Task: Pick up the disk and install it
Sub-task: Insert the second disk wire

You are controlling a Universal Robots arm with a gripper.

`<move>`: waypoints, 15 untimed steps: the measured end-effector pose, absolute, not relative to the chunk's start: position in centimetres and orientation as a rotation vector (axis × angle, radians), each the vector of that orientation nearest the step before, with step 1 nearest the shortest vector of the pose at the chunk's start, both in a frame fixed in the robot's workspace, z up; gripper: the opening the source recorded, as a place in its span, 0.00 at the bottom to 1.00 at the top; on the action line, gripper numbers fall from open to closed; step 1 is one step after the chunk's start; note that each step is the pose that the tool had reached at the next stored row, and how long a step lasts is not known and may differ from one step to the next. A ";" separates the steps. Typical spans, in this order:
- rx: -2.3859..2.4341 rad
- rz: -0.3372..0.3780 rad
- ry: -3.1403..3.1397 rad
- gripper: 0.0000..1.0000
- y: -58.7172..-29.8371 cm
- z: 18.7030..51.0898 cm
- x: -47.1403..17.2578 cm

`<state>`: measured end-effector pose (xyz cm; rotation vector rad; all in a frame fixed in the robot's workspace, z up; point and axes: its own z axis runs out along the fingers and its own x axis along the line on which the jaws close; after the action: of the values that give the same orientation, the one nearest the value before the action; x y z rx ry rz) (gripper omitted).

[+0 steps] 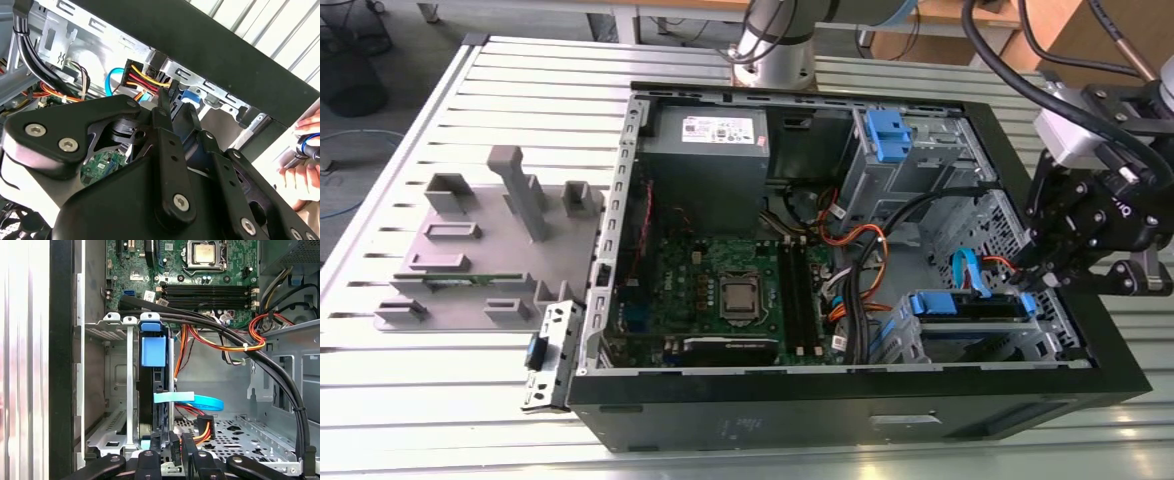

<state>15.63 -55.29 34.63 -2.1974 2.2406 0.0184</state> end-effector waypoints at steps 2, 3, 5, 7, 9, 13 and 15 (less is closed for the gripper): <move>-2.198 0.018 2.240 0.31 -55.3 34.6 15.7; -2.198 0.018 2.241 0.31 -55.3 34.5 15.7; -2.198 0.018 2.240 0.31 -55.3 34.5 15.7; -2.198 0.018 2.240 0.31 -55.3 34.5 15.7; -2.198 0.018 2.241 0.31 -55.3 34.5 15.7; -2.198 0.019 2.240 0.31 -55.3 34.4 15.7; -2.198 0.019 2.240 0.31 -55.3 34.4 15.7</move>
<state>15.74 -55.27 34.38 -2.1977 2.2404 0.0186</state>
